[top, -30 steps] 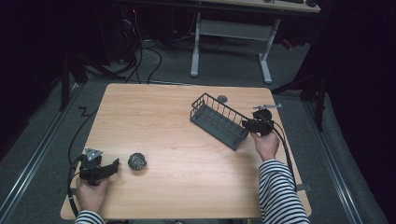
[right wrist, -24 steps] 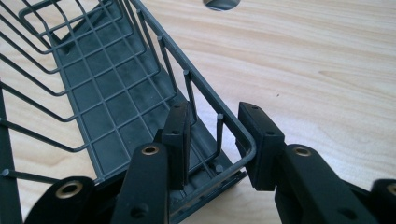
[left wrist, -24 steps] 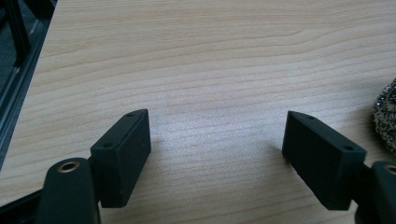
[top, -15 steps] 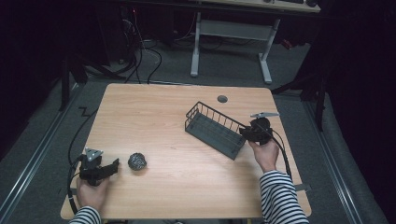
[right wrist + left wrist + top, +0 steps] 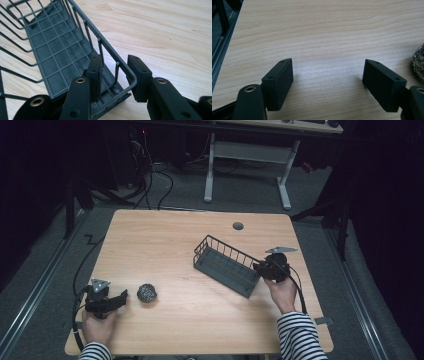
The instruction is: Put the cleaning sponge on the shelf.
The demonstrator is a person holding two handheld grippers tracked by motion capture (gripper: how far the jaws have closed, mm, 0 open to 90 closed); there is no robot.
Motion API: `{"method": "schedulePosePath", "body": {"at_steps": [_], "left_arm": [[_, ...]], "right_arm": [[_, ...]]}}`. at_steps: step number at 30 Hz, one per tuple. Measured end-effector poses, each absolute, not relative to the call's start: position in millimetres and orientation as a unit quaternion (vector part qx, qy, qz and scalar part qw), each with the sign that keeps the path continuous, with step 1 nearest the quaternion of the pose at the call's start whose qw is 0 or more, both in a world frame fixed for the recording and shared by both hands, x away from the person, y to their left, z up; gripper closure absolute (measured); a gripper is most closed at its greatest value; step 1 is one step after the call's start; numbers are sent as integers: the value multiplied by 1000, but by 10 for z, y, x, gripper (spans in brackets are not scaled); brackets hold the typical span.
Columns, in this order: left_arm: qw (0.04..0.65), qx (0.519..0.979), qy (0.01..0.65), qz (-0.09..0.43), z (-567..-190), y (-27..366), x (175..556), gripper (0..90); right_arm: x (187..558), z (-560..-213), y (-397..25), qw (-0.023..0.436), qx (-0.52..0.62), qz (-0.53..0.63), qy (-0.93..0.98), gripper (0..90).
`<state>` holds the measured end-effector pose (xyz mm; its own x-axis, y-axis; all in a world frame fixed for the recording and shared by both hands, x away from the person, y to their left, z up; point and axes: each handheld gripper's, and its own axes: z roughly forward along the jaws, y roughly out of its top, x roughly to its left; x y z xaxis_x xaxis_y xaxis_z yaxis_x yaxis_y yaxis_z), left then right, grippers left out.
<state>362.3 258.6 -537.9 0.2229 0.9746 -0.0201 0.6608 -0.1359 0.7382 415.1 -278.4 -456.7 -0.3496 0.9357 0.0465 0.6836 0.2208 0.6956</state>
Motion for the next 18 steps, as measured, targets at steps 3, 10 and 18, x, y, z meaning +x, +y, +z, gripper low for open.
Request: {"method": "schedulePosePath", "body": {"at_steps": [3, 10, 18], "left_arm": [[327, 707, 578, 242, -5378, 2607, 3615, 259], [323, 711, 575, 244, -5378, 2597, 3616, 249], [323, 711, 575, 244, -5379, 2595, 3616, 249]], "right_arm": [[4075, -4578, -2774, 195, 534, 329, 754, 655], [3928, -4583, -2726, 204, 524, 328, 759, 632], [3847, -4594, -2706, 200, 522, 335, 759, 624]]}}
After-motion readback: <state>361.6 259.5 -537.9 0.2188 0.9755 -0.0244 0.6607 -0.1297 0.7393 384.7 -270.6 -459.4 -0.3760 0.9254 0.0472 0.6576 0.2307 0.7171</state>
